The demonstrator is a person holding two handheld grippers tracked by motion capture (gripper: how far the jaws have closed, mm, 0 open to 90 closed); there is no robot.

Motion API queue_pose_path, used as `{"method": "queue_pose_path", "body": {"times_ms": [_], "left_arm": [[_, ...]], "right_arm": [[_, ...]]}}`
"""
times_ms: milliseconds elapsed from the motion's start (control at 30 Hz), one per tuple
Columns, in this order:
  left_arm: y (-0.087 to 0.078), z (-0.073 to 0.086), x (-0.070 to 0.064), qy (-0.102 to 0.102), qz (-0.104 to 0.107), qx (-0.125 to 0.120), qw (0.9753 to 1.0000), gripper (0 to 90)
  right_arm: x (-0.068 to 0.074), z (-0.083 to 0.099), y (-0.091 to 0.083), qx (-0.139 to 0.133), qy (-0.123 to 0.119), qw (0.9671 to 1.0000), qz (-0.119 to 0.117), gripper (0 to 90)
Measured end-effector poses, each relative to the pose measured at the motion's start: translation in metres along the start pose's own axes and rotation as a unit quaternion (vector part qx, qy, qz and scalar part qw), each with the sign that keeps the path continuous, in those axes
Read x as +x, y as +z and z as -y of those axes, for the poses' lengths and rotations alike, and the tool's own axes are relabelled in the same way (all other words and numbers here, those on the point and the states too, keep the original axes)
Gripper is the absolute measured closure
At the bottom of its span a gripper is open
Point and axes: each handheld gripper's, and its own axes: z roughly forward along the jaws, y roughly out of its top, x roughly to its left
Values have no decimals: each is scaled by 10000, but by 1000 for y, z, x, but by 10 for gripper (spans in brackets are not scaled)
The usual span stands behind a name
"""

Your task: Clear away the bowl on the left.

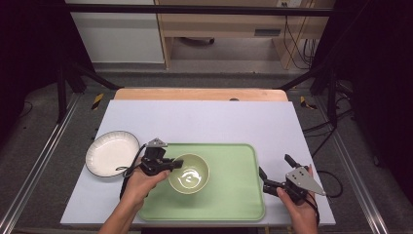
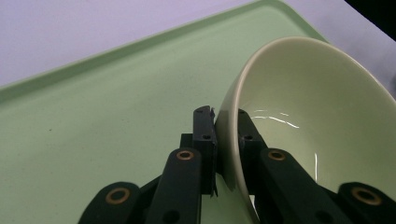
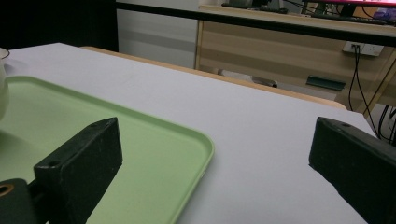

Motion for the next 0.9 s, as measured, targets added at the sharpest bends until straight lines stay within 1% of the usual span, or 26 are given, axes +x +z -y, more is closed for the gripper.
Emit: {"method": "queue_pose_path", "body": {"times_ms": [133,467,733,867,900], "left_arm": [[1,0,-1,21,-2,6,10000,826],[3,1,0,-22,-2,28,10000,825],[6,3,0,-50,-11,94,9999,824],[7,3,0,-50,-11,108,9999,824],[7,3,1,-10,-18,139,9999,824]], "right_arm": [[0,0,0,1,1,10000,-2,29],[0,0,0,1,3,10000,1,29],[0,0,0,-4,4,10000,1,29],[0,0,0,-7,6,10000,-1,29],[0,0,0,-9,6,10000,0,29]]}}
